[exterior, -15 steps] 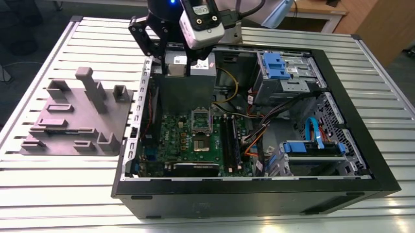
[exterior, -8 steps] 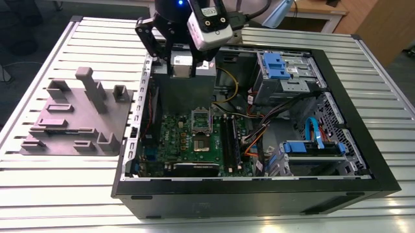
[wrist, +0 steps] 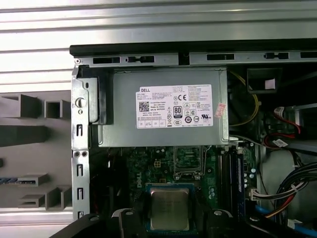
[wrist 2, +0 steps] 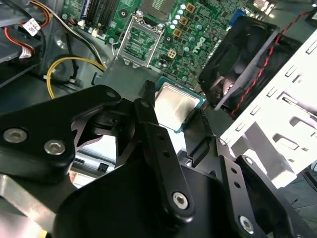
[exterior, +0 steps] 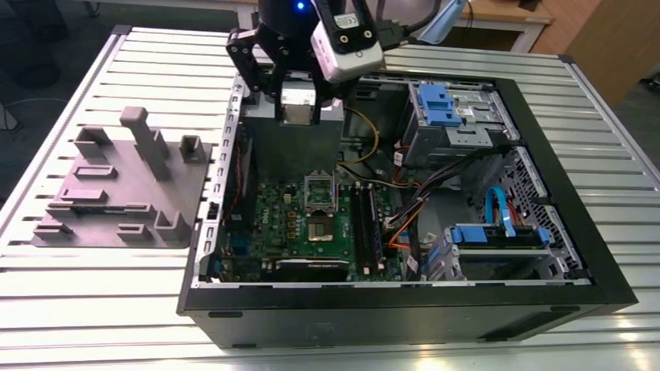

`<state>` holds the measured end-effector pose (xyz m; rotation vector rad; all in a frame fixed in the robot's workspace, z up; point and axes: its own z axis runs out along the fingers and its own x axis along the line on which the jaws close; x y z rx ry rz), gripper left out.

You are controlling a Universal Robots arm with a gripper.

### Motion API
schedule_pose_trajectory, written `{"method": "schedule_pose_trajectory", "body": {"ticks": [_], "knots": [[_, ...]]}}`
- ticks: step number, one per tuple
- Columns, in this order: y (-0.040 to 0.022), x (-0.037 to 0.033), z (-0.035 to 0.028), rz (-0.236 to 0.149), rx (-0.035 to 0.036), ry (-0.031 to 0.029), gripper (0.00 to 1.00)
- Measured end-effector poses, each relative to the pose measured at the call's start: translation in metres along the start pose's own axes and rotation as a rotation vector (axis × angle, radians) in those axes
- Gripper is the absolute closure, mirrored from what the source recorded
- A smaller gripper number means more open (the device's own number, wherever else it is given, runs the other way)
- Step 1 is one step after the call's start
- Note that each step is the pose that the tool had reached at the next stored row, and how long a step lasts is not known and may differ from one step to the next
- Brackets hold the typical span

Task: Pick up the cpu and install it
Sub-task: 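Pick up the cpu and move it towards the insertion slot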

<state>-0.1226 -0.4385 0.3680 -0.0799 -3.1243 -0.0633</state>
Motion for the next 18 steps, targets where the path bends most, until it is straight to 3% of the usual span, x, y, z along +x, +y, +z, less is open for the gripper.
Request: {"method": "schedule_pose_trajectory", "body": {"ticks": [8, 18], "knots": [[0.0004, -0.0089, 0.0000, 0.005, -0.0001, -0.0002, 0.53], [-0.0013, -0.0104, -0.0001, 0.006, -0.0001, -0.0002, 0.53]]}}
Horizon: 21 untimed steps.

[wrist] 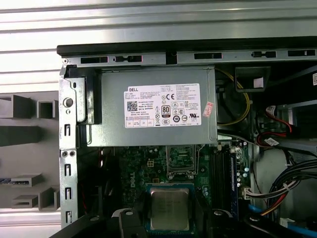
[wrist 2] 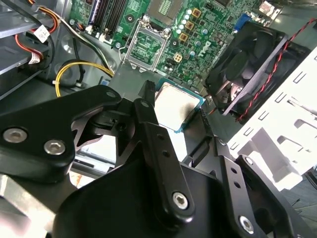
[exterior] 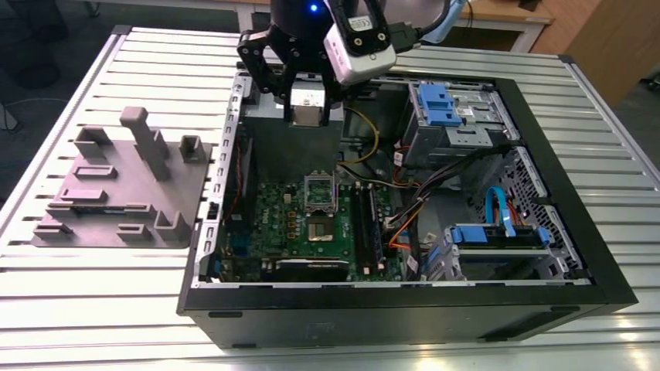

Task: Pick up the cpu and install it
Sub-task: 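Pick up the cpu and move it towards the insertion slot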

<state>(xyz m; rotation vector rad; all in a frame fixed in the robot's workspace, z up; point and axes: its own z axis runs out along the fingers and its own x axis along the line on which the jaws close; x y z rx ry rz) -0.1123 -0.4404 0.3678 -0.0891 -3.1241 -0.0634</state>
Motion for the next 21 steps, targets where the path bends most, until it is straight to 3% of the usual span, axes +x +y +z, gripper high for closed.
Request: {"method": "schedule_pose_trajectory", "body": {"ticks": [21], "knots": [[-0.0011, -0.0023, 0.0000, 0.000, 0.0001, 0.0000, 0.53]]}}
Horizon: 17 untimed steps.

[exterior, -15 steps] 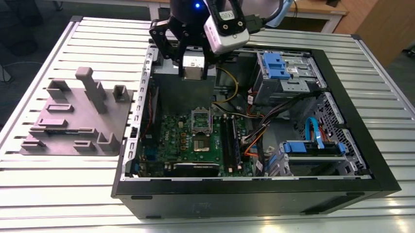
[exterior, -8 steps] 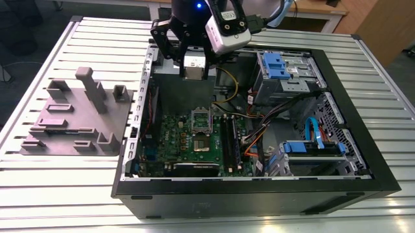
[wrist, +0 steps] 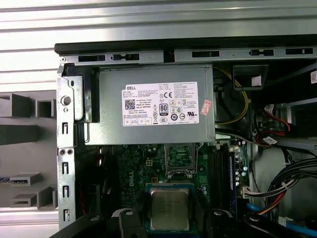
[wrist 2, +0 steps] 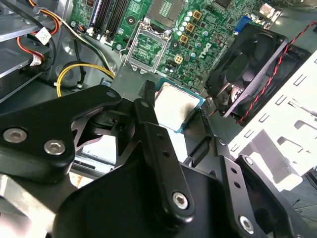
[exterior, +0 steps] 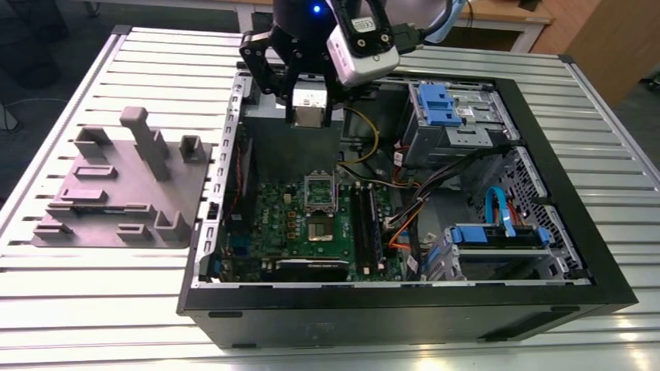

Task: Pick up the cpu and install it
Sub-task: 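Pick up the cpu and move it towards the insertion slot, then place the cpu into insertion slot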

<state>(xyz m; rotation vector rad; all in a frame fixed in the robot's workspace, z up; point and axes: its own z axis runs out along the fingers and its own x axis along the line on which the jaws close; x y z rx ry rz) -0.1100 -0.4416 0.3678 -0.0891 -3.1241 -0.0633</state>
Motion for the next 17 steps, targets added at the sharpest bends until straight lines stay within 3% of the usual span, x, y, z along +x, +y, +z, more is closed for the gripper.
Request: {"method": "schedule_pose_trajectory", "body": {"ticks": [5, 11, 17], "knots": [[-0.0037, -0.0005, 0.0000, 0.000, -0.0001, 0.0000, 0.53], [-0.0049, -0.0116, 0.0003, 0.000, -0.0002, -0.0001, 0.53], [-0.0047, -0.0146, 0.0005, 0.000, 0.0003, 0.0000, 0.53]]}}
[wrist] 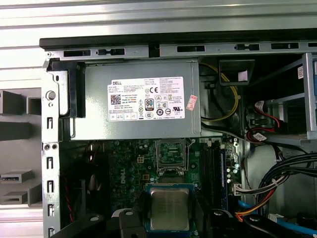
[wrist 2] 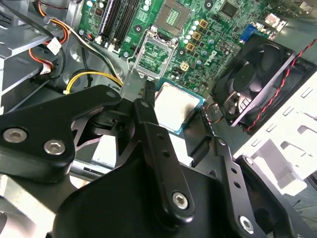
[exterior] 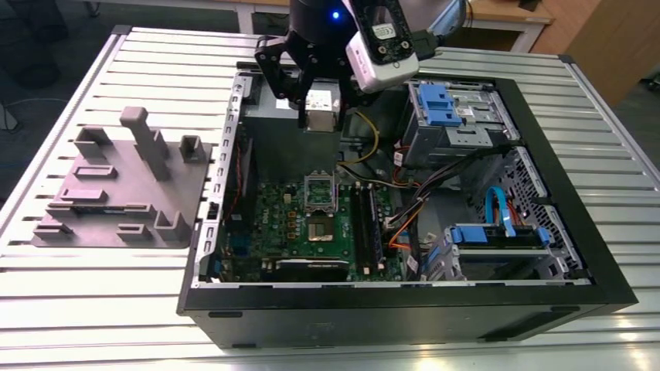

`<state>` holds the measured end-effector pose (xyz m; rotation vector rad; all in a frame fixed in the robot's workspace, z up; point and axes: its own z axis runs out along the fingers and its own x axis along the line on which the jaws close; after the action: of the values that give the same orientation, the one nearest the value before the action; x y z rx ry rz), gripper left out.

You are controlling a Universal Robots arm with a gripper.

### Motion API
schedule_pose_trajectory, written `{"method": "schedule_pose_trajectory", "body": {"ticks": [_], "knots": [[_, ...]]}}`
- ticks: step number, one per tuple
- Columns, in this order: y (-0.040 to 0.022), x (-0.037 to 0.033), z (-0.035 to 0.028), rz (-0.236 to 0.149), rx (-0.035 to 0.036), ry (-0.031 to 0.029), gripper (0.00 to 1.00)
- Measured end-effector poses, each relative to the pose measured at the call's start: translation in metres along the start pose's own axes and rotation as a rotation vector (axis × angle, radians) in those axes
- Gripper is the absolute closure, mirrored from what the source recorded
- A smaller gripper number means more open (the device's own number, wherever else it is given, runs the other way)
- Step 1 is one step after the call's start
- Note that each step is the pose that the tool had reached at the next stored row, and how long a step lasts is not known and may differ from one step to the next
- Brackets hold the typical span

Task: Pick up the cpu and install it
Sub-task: 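Place the cpu into insertion slot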

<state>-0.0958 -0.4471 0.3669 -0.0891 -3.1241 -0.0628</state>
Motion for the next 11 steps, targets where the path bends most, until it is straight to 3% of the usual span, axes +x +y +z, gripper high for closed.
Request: {"method": "schedule_pose_trajectory", "body": {"ticks": [11], "knots": [[-0.0005, 0.0000, 0.0035, 0.000, -0.0001, 0.0000, 0.53]]}}
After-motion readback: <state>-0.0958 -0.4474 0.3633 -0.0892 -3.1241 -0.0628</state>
